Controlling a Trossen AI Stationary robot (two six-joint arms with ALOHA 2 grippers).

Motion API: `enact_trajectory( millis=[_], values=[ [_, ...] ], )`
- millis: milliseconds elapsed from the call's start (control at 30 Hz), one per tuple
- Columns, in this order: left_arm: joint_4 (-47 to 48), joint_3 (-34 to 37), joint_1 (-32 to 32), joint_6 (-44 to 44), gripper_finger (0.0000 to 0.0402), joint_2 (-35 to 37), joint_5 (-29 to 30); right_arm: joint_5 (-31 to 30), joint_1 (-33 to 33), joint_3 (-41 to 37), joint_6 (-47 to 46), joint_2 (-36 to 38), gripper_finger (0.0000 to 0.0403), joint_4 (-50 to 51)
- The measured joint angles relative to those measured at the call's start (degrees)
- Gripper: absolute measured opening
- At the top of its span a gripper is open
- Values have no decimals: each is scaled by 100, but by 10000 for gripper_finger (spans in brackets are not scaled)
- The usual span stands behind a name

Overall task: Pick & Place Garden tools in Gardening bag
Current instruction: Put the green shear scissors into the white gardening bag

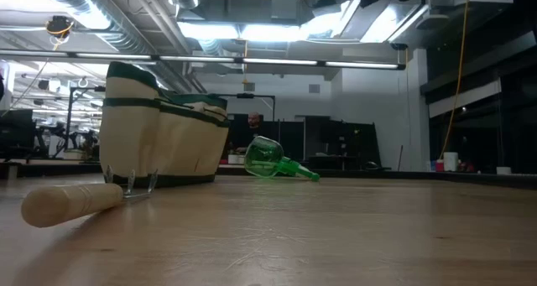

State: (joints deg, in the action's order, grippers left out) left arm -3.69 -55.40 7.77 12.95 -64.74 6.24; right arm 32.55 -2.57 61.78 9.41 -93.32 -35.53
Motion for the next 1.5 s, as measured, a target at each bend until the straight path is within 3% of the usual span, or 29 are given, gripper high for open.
enact_trajectory(
  millis=[300, 867, 1000, 1233, 1500],
  values=[
    [666, 0, 0, -2, 22, 536, 791, -41, -4, 0, -423, 0, 152, 647],
    [1926, 0, -105, -595, 22, 1658, 2336, -64, -317, 0, -813, 0, 155, 3110],
    [2194, 0, -320, -774, 22, 1900, 2421, -214, -317, 0, -813, 0, 155, 3194],
    [2781, -2, -580, -918, 24, 2098, 2422, -1177, -353, 0, -814, 0, 155, 3367],
    [2916, -2, -733, -1065, 22, 2120, 2160, -1284, -356, -2, -816, 0, 155, 3880]
  ],
)
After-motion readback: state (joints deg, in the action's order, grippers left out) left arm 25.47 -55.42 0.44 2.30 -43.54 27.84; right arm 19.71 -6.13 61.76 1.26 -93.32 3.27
